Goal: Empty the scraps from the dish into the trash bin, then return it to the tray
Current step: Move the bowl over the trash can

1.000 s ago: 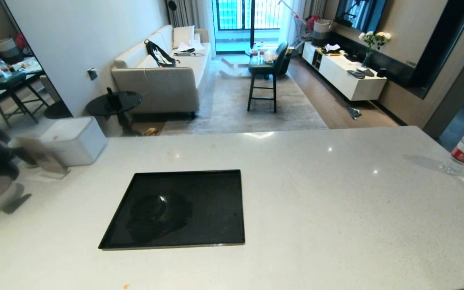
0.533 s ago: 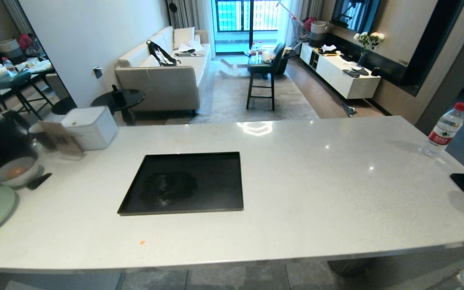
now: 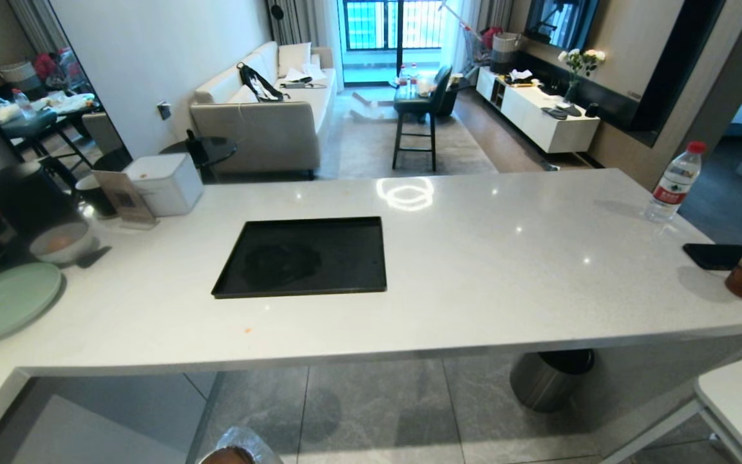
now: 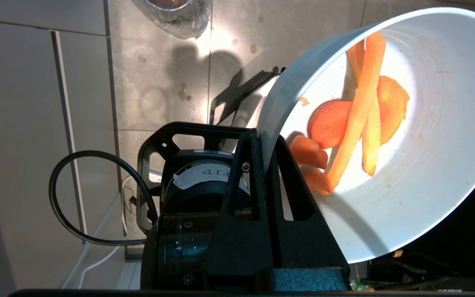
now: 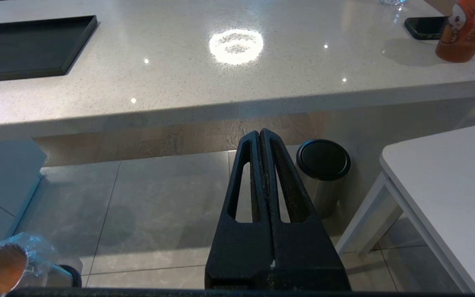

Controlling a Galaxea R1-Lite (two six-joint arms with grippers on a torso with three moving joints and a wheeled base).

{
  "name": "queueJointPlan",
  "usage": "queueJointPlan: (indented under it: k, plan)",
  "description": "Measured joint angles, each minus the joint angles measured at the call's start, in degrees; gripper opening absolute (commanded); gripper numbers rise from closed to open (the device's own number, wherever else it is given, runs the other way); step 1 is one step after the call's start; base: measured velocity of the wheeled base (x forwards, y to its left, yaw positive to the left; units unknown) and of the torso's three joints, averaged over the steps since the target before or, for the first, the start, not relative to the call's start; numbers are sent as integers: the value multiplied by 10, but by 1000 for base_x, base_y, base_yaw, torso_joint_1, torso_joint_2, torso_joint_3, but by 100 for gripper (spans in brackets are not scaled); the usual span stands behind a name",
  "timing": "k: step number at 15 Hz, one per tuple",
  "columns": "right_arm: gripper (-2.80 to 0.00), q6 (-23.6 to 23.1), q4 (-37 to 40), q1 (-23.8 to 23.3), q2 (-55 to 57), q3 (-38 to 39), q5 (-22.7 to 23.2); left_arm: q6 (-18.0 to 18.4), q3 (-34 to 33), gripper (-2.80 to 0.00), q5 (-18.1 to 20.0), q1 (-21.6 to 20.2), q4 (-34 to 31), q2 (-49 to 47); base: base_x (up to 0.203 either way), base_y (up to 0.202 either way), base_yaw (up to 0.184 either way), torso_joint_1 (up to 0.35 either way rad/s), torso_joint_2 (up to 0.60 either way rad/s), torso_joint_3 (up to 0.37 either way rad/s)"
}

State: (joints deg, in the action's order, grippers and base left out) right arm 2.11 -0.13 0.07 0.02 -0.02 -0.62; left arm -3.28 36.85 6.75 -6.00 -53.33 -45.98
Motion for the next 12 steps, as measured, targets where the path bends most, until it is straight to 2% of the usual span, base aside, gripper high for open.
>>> queueJointPlan:
  k: [12]
  plan:
    - [-280,0,0,0,0,0,0,-5,0,-280,0,16,1,-1,0,0,0,0,0,0]
